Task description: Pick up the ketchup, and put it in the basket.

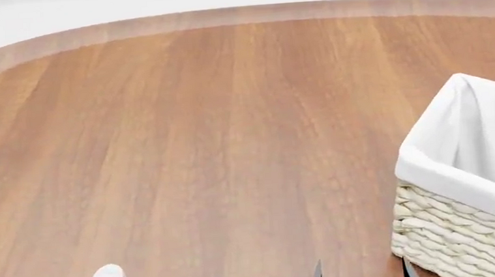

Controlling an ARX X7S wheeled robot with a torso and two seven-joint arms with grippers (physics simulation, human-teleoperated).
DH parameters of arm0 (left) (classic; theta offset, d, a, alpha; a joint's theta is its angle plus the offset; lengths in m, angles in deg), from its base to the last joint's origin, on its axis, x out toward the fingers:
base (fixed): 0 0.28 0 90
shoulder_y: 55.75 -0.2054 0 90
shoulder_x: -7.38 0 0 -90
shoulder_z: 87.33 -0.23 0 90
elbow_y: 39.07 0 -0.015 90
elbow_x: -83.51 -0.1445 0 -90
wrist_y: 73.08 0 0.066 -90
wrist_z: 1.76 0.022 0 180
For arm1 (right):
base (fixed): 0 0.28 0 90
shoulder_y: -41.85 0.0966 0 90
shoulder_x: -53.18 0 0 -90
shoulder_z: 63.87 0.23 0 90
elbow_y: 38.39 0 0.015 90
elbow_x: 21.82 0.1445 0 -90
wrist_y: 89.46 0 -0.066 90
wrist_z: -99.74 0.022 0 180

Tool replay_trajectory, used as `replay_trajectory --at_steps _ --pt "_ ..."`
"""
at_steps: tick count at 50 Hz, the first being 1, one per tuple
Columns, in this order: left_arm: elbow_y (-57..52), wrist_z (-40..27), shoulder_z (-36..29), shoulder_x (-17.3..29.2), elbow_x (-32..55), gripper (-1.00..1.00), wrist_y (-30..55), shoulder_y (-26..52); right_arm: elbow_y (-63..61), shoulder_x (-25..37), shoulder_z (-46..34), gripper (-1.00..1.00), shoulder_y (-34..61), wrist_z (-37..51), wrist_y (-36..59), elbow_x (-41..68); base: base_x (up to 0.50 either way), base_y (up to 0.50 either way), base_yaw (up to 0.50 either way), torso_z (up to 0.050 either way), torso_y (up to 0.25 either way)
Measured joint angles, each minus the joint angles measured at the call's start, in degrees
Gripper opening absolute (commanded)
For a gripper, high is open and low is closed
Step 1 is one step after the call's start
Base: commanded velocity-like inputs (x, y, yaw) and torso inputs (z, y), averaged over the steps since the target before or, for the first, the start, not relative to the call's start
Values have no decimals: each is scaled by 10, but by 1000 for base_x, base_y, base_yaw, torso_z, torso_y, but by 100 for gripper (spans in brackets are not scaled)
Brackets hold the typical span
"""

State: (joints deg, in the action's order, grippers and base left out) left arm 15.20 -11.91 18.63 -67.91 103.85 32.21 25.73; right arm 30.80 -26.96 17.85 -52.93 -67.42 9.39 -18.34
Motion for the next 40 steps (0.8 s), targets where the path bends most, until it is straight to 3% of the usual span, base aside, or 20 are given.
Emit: replay_trajectory --at_steps 8,28,40 --pt "-1 -3 1 2 3 100 1 1 -1 3 -3 100 3 2 5 4 463 0 0 0 0" --pt "0 -7 -1 7 8 100 0 1 -1 12 -15 100 7 9 18 3 0 0 0 0 1" --pt "-20 -8 21 12 34 100 2 -16 -25 66 -51 100 4 -46 71 1 0 0 0 0 0"
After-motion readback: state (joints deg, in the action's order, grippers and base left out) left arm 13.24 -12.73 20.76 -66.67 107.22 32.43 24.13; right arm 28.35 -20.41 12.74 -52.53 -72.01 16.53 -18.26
